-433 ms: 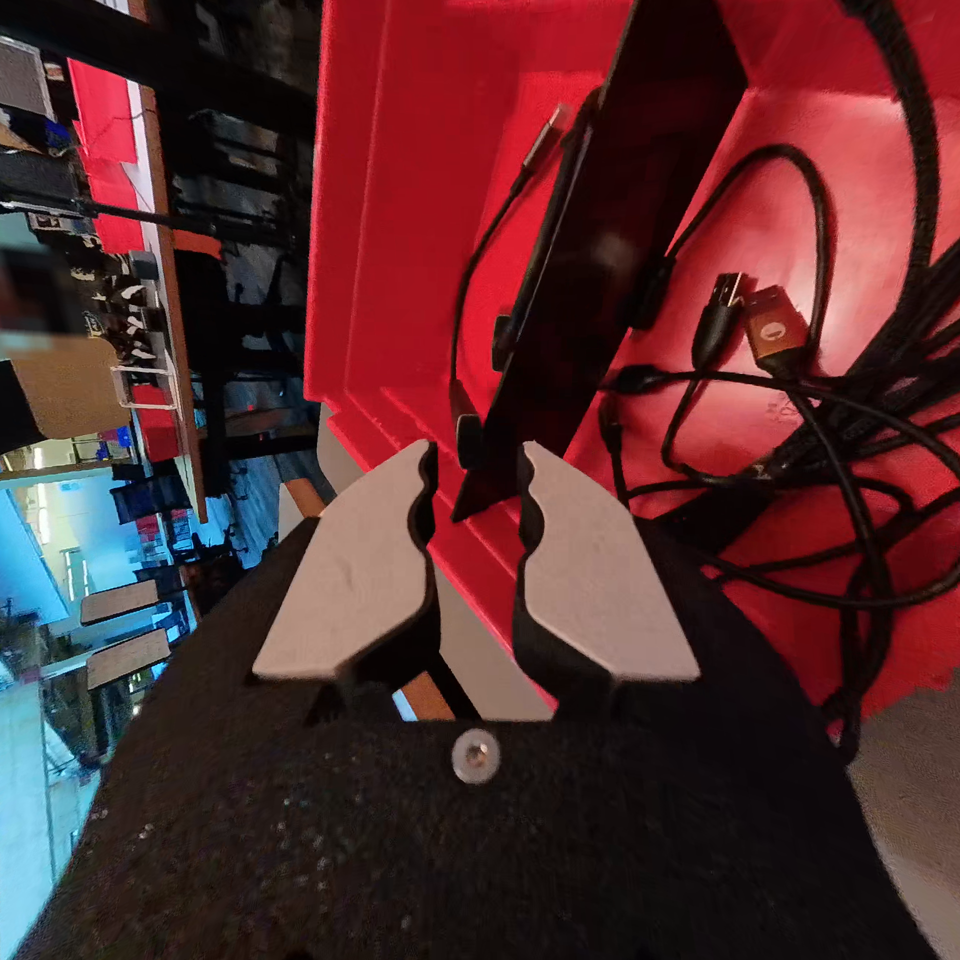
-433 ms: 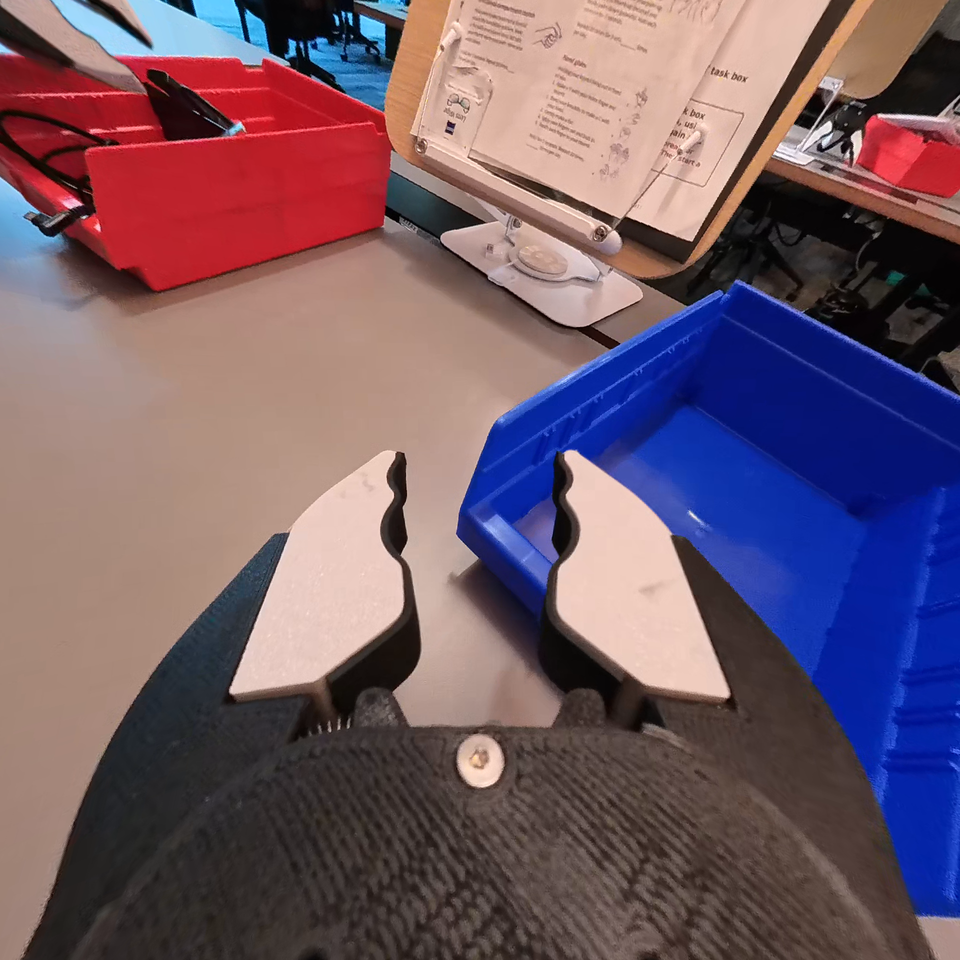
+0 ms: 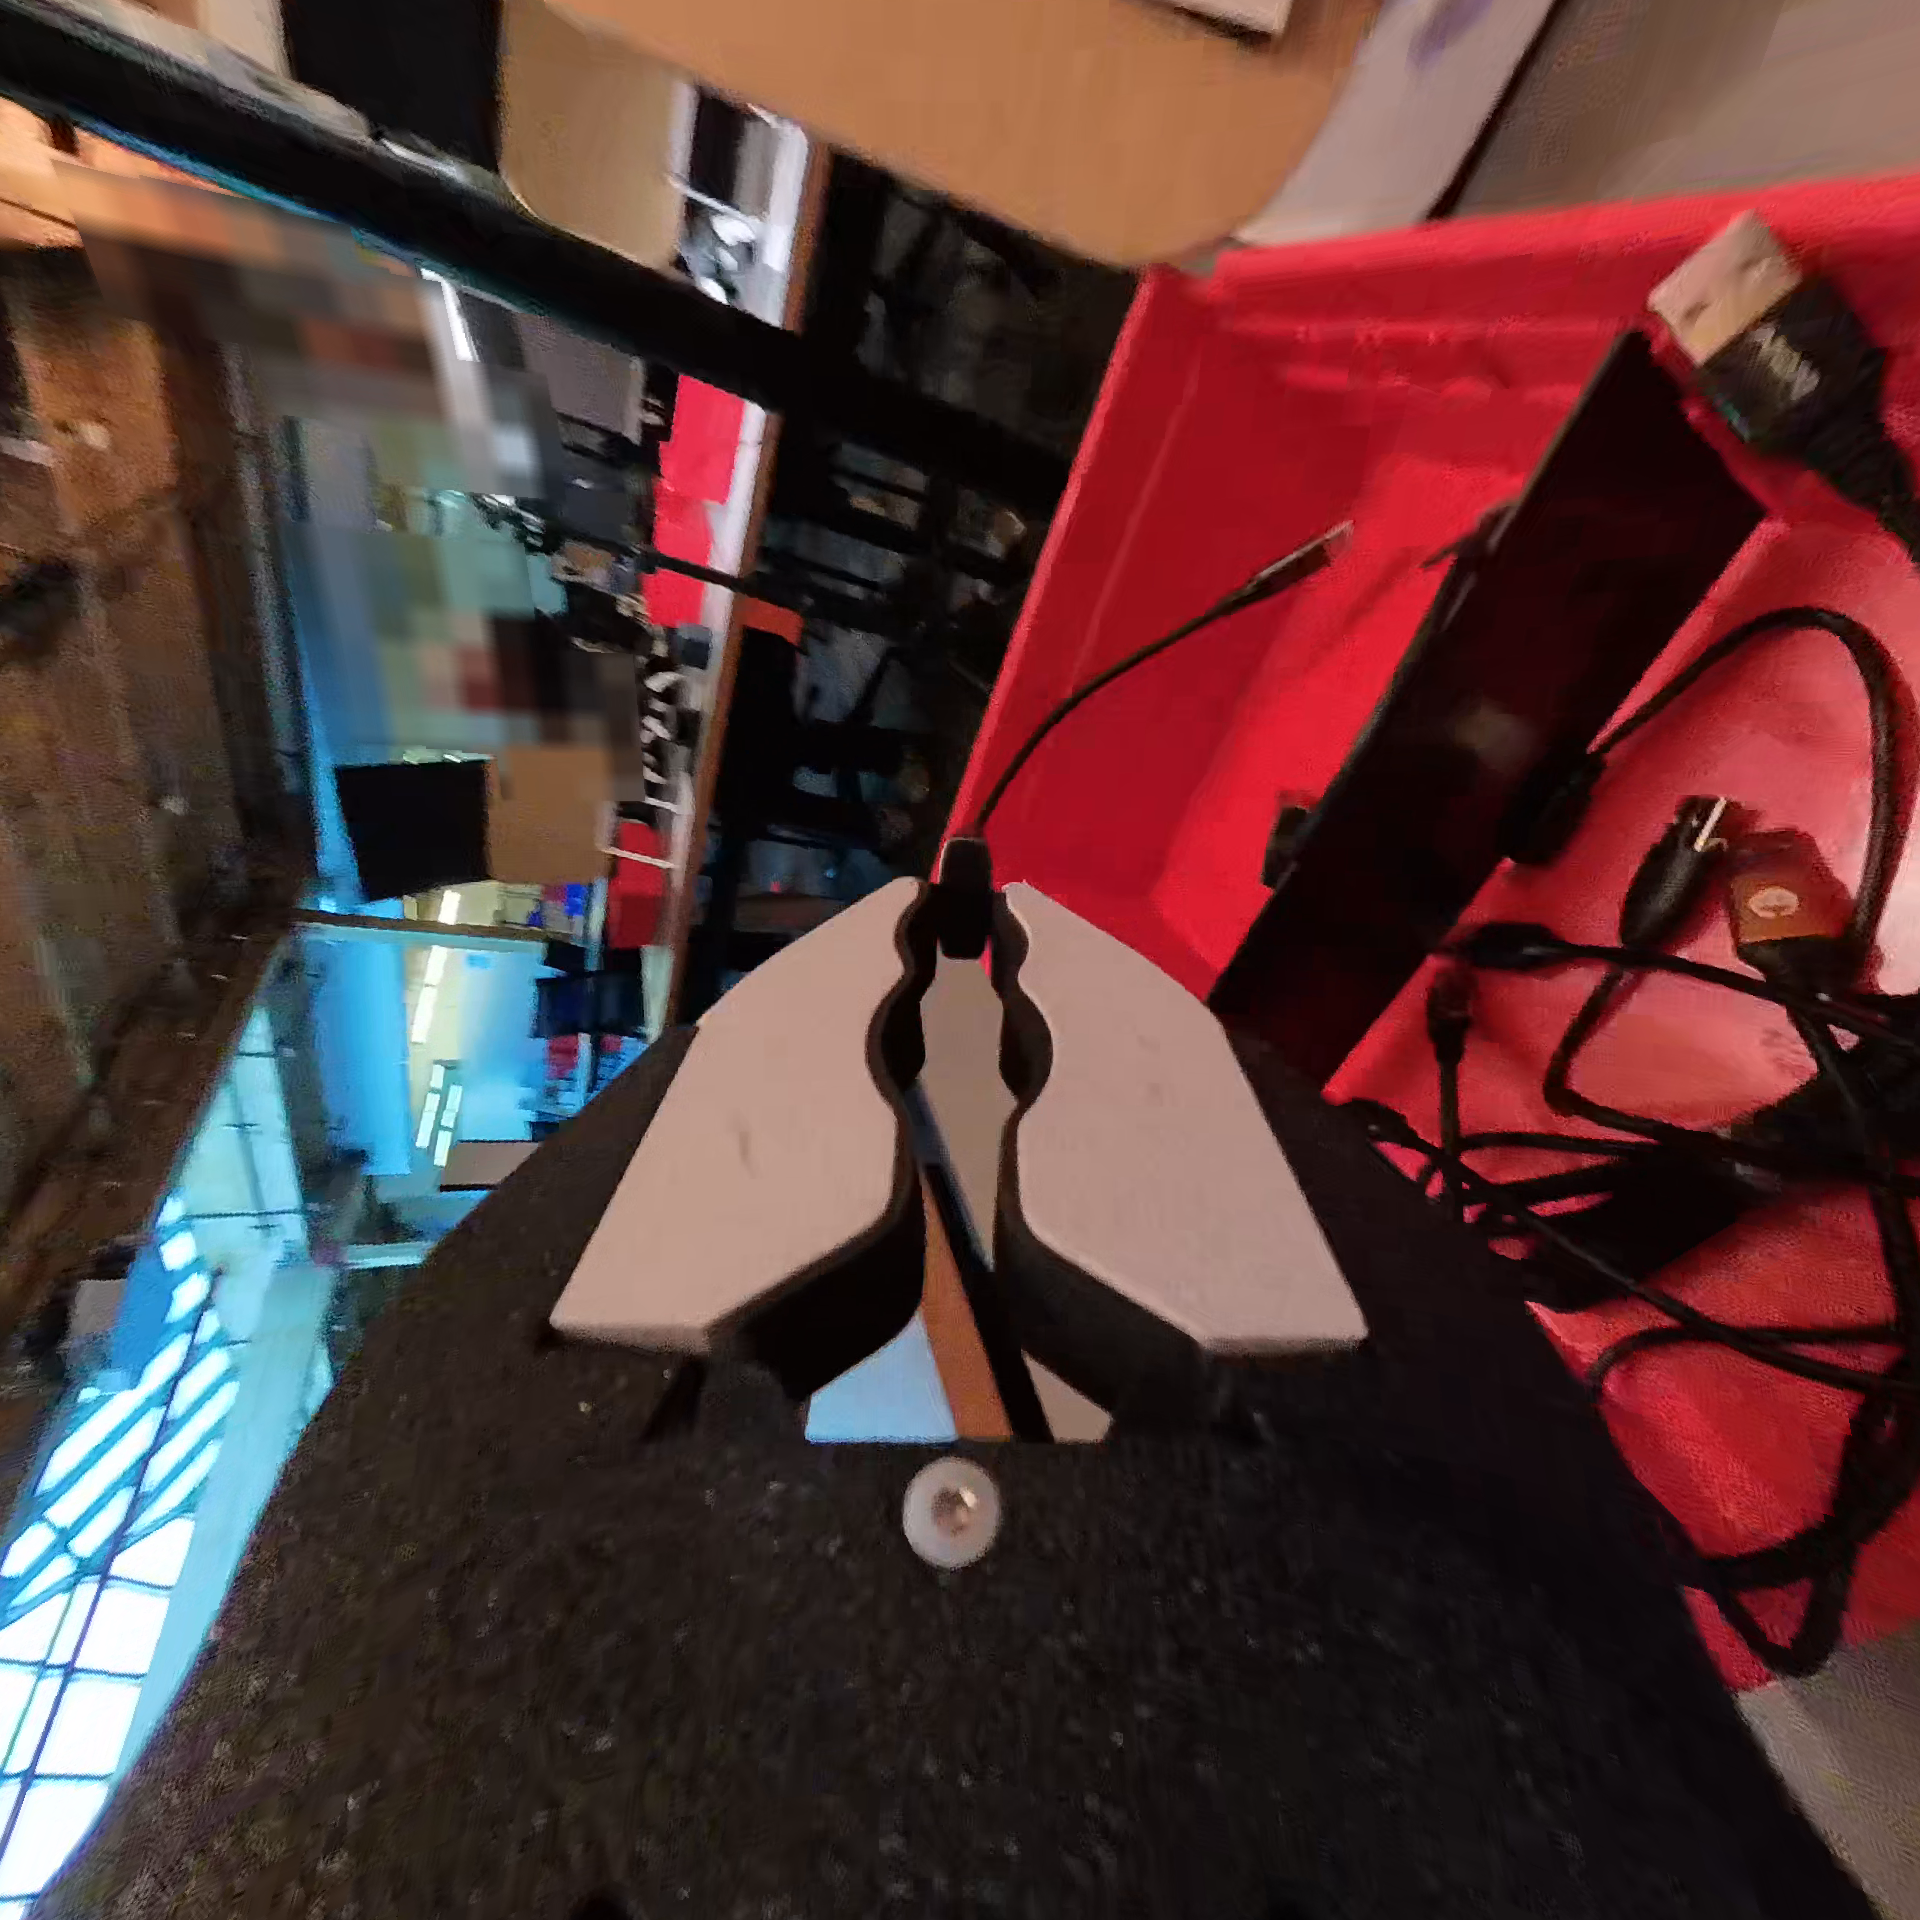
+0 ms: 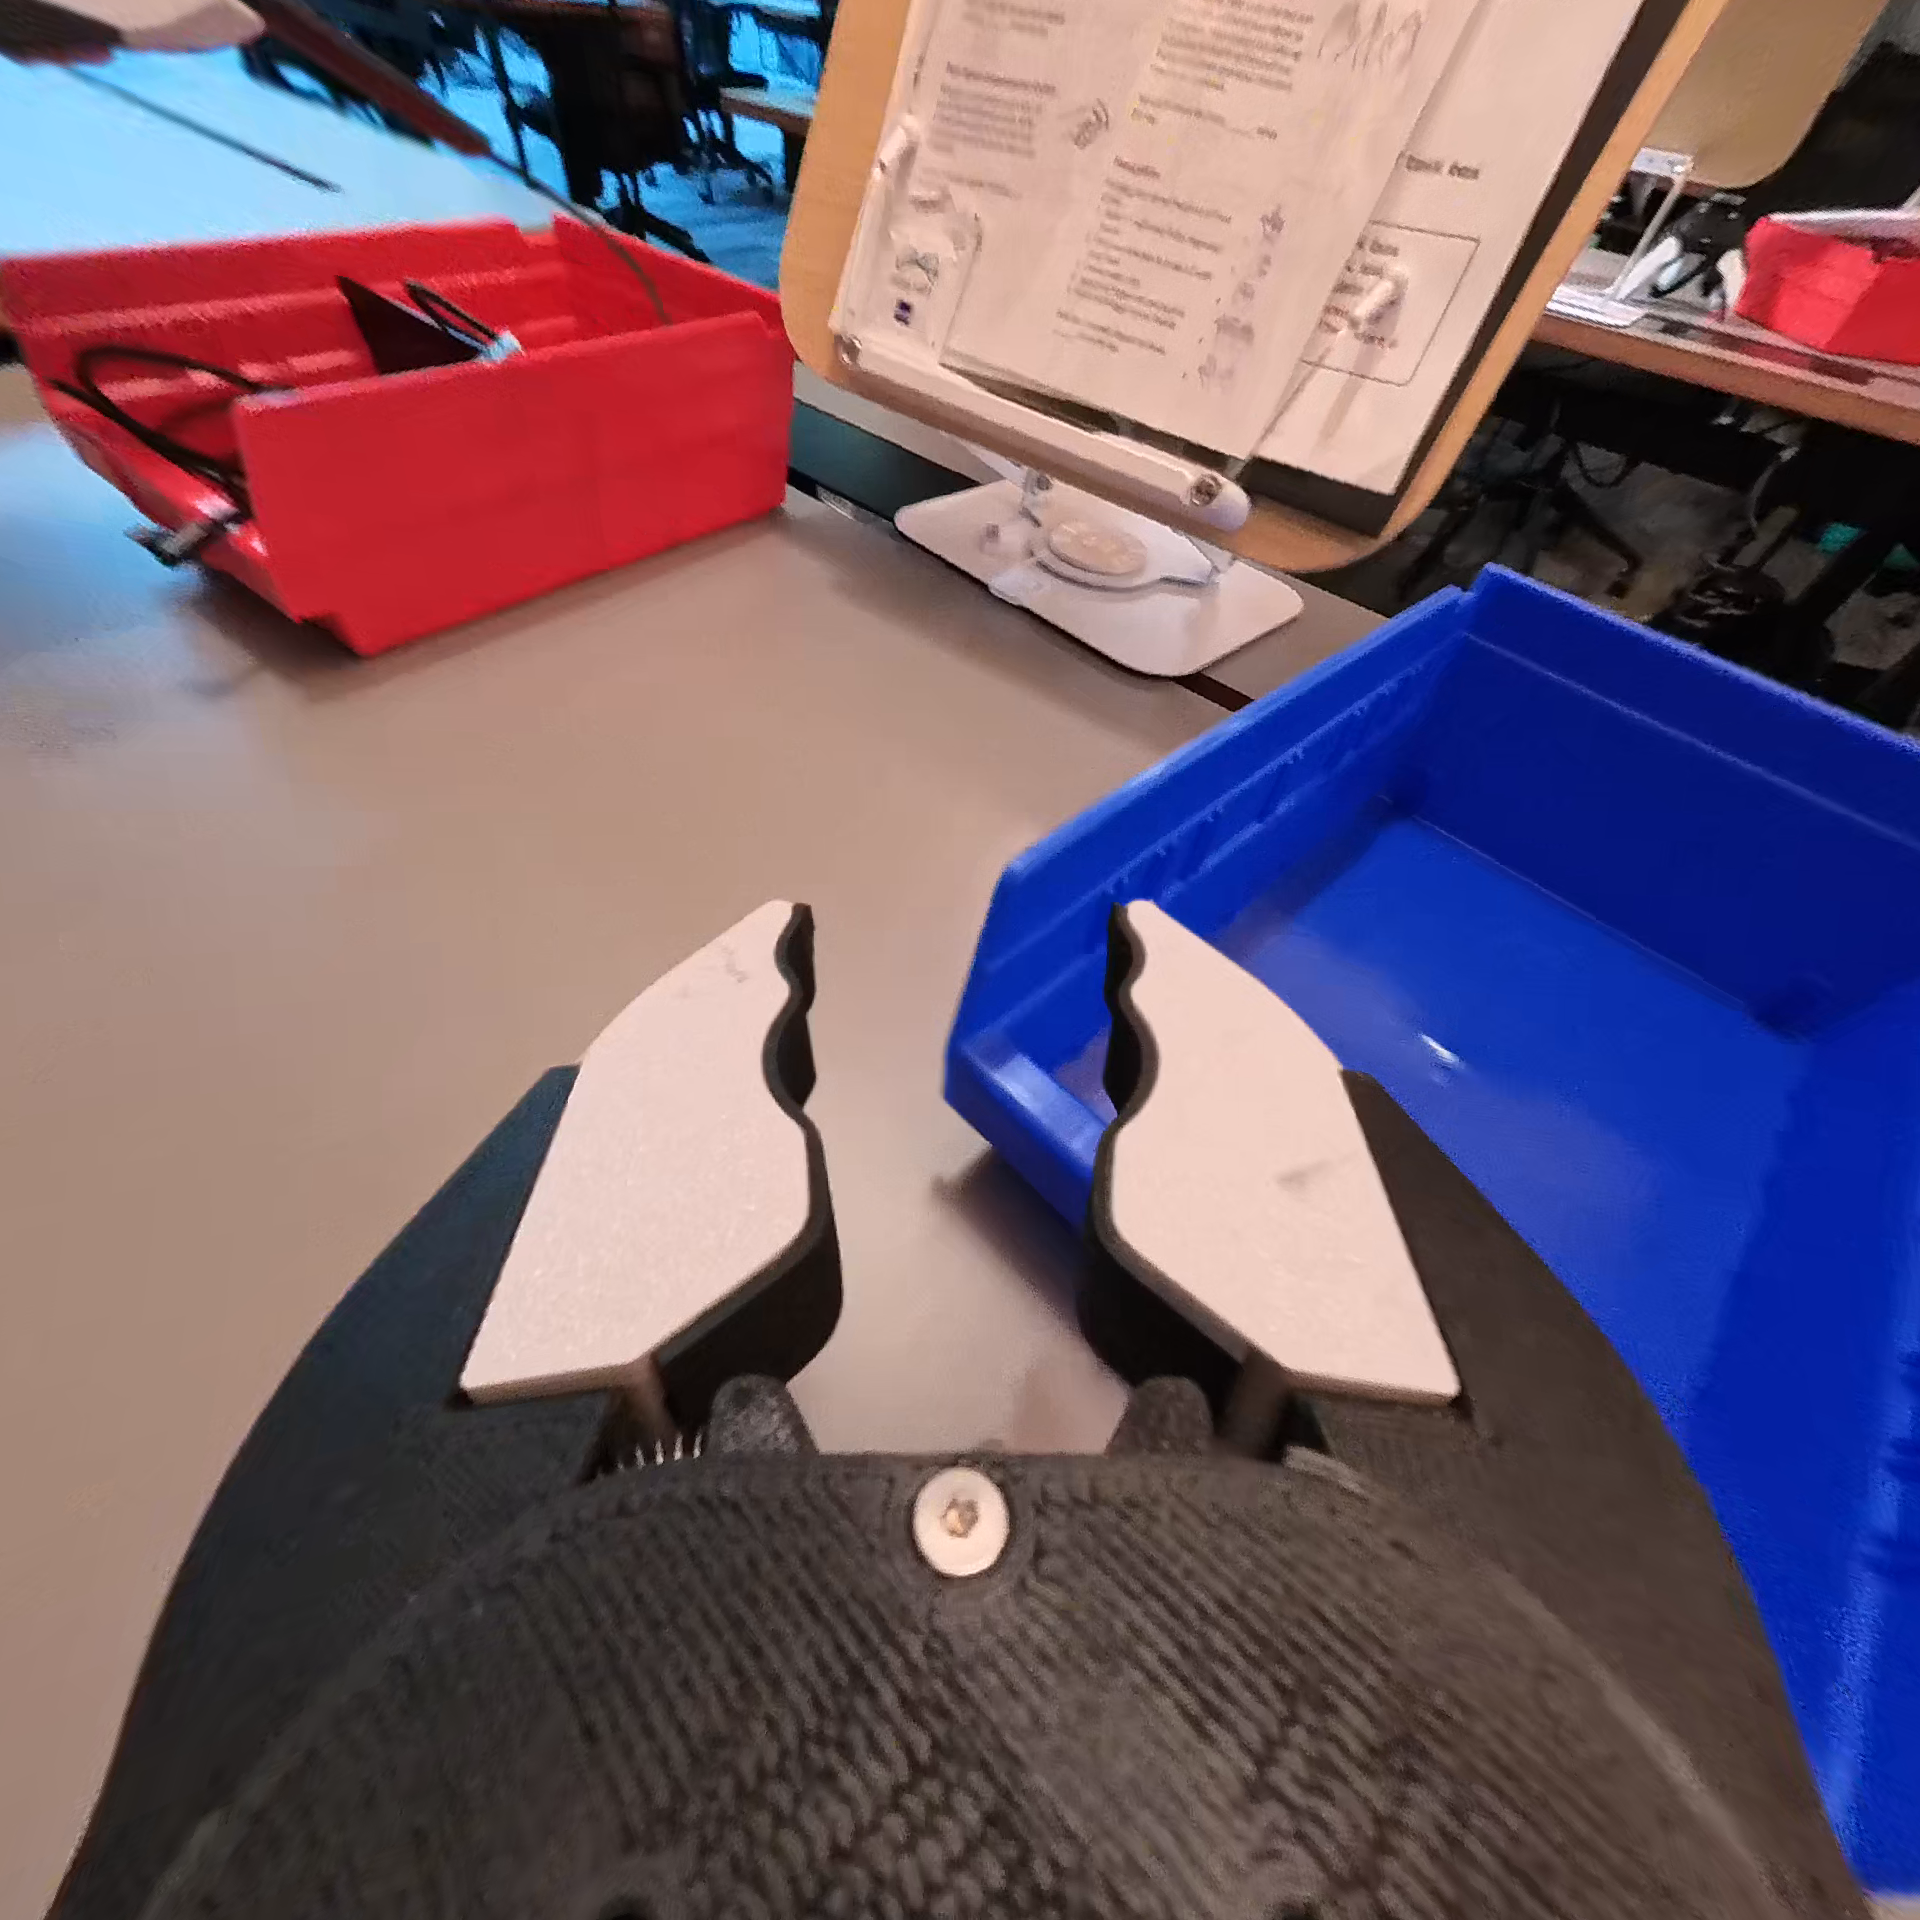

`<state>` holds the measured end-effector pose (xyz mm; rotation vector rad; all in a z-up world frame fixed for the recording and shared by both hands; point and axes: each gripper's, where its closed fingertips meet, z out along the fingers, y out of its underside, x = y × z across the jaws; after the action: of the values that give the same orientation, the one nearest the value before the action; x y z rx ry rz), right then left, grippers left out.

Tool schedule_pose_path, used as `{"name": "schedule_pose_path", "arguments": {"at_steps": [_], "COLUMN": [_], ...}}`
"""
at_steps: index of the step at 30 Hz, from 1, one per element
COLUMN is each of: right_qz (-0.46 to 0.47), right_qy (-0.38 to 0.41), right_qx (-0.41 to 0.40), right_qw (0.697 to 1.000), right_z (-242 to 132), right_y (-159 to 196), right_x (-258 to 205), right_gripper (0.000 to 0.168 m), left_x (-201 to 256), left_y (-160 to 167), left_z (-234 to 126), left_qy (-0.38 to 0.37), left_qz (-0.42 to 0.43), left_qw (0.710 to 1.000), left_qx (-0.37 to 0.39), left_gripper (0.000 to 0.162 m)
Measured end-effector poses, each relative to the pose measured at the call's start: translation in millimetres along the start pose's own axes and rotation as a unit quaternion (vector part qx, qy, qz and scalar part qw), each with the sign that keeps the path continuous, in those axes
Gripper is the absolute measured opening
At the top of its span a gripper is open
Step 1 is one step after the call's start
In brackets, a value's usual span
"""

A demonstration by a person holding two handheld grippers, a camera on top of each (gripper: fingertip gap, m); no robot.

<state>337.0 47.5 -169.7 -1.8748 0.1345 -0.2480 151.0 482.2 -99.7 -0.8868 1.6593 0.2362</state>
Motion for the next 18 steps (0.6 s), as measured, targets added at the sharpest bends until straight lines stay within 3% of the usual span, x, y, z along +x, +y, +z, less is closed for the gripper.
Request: {"name": "schedule_pose_path", "arguments": {"at_steps": [1,6,12,13,15,18], "right_qz": [0.013,0.103,0.218,0.195,0.091,-0.082], "right_qy": [-0.014,-0.122,-0.329,-0.339,-0.283,-0.241], "right_qx": [0.01,0.088,0.176,0.176,0.176,0.223], "right_qw": [1.0,0.983,0.902,0.903,0.939,0.941], "right_z": [1.0,5.2,-14.2,-19.9,-35.9,-86.2], "right_y": [-3.8,-33.7,-75.0,-76.7,-77.9,-90.0], "right_x": [-5.5,-50.3,-119.2,-118.0,-93.2,-82.2], "right_gripper": [0.054,0.056,0.072,0.073,0.067,0.066], "left_x": [-9.5,-9.4,81.3,98.1,127.0,158.9], "left_y": [-14.7,-103.6,-201.8,-214.5,-231.4,-244.8], "left_z": [-15.7,-99.5,-173.5,-186.5,-208.9,-235.5], "left_qy": [-0.033,-0.168,-0.208,-0.202,-0.192,-0.175], "left_qz": [0.024,0.186,0.254,0.26,0.302,0.366], "left_qw": [0.999,0.964,0.909,0.898,0.868,0.821], "left_qx": [0.017,0.093,0.257,0.292,0.344,0.401], "left_gripper": [0.009,0.009,0.009,0.009,0.009,0.009]}}
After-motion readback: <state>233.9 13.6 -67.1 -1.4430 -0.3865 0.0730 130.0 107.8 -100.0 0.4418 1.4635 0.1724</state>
